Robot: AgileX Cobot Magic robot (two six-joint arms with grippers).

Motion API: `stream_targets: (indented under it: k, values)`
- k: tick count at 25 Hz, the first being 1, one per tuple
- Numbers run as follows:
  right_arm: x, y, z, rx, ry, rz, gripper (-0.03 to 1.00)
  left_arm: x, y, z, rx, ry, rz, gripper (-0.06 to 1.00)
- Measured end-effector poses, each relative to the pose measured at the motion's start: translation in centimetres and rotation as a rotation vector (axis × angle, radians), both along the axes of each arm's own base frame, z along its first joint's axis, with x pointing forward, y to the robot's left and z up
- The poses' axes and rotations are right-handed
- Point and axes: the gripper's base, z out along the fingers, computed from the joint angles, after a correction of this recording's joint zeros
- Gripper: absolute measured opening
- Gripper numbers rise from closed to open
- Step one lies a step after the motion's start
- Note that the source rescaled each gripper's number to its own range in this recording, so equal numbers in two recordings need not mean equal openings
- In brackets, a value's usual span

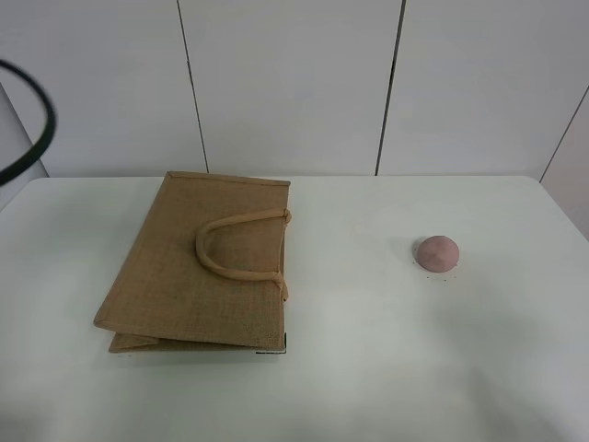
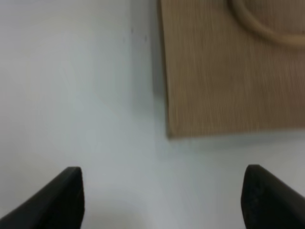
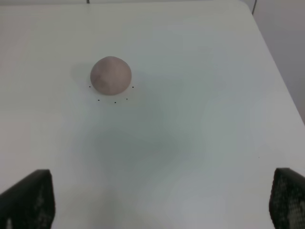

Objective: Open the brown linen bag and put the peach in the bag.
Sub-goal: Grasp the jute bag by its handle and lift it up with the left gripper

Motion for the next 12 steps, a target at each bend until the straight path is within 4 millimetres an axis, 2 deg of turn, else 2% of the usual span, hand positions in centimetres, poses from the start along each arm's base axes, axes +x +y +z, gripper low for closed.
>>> stream_targets:
  k: [5, 9, 12]
  values:
    - [0.0, 0.0, 0.0, 0.0, 0.0, 0.0, 1.0, 9.3, -0.6, -1.7, 0.007, 0.097, -0.001, 1.0]
    - [0.0, 0.0, 0.0, 0.0, 0.0, 0.0, 1.0, 15.2, -1.0, -4.2, -0.007, 0.179, 0.039, 1.0]
    - [0.0, 0.0, 0.0, 0.0, 0.0, 0.0, 1.0, 18.9, -1.5, -7.1, -0.02, 0.251, 0.079, 1.0]
